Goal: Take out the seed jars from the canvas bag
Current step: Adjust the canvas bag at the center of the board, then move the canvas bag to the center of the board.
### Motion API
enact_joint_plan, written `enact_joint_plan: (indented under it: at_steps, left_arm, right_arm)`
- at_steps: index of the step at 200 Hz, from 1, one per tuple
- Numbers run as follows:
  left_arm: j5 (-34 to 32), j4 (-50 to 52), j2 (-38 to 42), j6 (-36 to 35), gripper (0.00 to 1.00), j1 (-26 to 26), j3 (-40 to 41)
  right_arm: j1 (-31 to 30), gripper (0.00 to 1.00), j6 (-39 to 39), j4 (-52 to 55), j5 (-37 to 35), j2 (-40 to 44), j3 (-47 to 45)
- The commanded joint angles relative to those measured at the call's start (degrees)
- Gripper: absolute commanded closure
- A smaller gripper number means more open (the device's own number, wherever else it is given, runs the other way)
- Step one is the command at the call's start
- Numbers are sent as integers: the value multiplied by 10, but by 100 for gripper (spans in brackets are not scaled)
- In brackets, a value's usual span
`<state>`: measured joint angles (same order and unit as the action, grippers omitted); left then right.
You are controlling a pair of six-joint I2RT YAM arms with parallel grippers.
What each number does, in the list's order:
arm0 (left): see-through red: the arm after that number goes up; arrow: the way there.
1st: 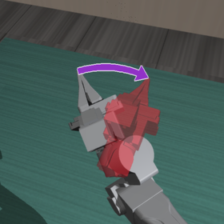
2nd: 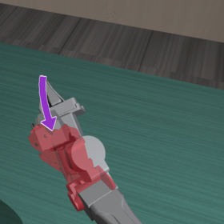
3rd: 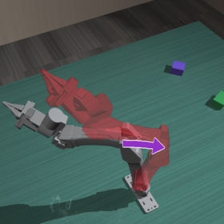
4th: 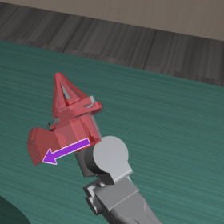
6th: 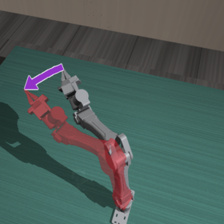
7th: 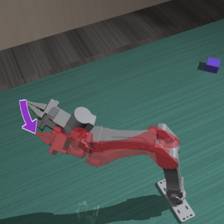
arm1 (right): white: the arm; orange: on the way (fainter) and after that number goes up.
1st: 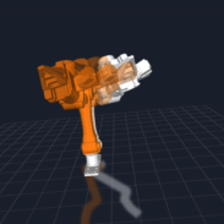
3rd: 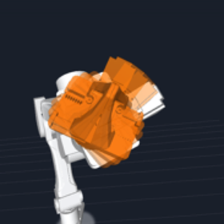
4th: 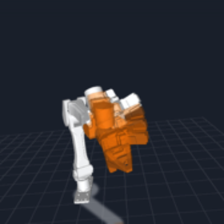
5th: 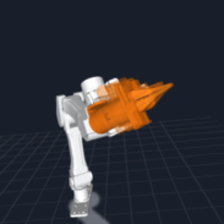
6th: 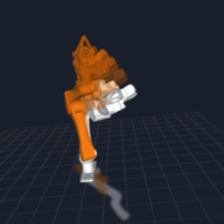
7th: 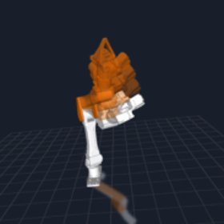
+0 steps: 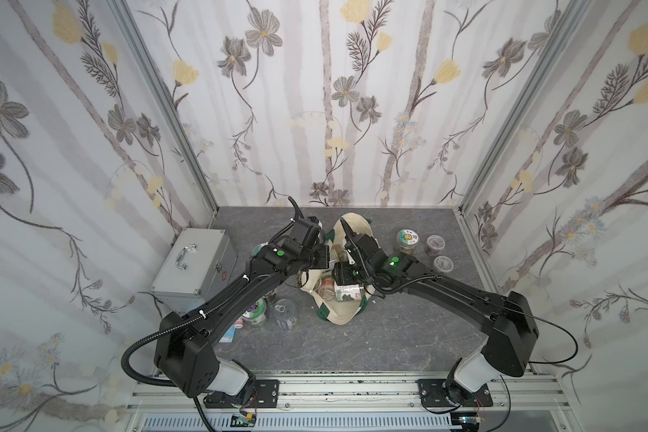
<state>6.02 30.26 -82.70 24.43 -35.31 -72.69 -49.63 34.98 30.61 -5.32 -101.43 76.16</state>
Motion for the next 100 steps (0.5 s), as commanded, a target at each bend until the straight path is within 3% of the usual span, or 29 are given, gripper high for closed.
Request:
enact_joint_plan:
  at_steps: [1,47,100]
  left_arm:
    - [1,8,6,8,97,0,6]
    - [24,6,13,22,97,-3,10]
    - [32,-10,29,53,97,-30,35]
  right_arm:
    - [6,29,49,44,-78,-3,-15]
    - [39,18,82,33,-95,28,-65]
    - [84,4,104,-25,-26,68,-117]
